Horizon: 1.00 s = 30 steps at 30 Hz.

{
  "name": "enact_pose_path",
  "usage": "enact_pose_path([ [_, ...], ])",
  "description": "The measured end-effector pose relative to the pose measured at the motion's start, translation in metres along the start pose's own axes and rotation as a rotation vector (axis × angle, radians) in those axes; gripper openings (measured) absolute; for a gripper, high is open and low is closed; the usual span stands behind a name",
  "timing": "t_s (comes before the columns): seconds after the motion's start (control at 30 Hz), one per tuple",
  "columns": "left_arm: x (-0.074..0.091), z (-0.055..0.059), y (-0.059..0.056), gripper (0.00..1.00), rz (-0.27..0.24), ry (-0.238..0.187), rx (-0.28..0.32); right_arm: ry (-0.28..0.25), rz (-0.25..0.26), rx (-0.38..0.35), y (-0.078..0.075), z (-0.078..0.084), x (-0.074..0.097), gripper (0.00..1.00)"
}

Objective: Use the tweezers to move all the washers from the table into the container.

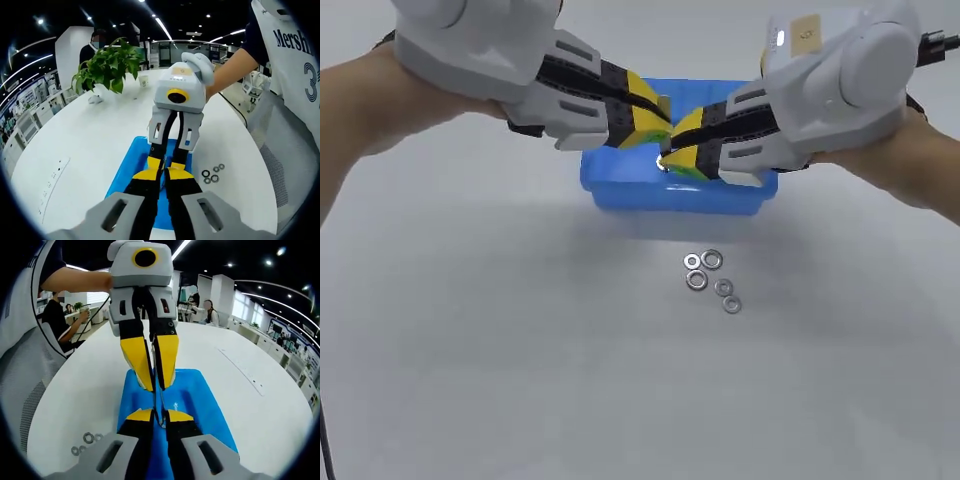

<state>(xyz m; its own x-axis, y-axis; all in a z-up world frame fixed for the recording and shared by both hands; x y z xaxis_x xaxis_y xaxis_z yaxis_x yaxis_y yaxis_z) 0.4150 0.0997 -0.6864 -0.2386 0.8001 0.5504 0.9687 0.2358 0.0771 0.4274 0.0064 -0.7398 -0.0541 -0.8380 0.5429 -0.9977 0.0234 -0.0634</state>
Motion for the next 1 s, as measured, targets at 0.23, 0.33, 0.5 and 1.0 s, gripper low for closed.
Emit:
enact_pose_path([
  [0.23,0.001,0.003,0.002,0.08,0.0,-0.003,0.006,-0.024,0.005,-0.01,-0.002,-0.002,0.0,0.14],
  [0.33,0.002,0.003,0.002,0.08,-0.003,-0.004,0.006,-0.048,-0.004,-0.019,-0.002,-0.003,0.0,0.14],
  [0.5,0.003,0.005,0.003,0.08,-0.011,-0.005,0.008,-0.067,-0.009,-0.01,-0.004,-0.005,0.0,0.11],
  [1.0,0.012,-0.009,-0.006,0.08,-0.019,-0.015,-0.02,-0.074,0.009,0.033,0.001,-0.016,0.008,0.1],
])
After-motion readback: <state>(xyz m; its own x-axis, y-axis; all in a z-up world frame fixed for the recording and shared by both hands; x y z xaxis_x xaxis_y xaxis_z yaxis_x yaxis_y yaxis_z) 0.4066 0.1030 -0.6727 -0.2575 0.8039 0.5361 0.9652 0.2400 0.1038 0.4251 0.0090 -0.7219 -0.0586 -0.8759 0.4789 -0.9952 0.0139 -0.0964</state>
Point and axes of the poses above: the centre of the closed fingertips' face, and the gripper's own axes: x roughly backward along the fingers, y roughly to its left, z roughly out of its underside, the point moved 7 cm from there along x, roughly backward along the fingers, and after that the axes turned 2 degrees about -z, right-handed, at the moved point
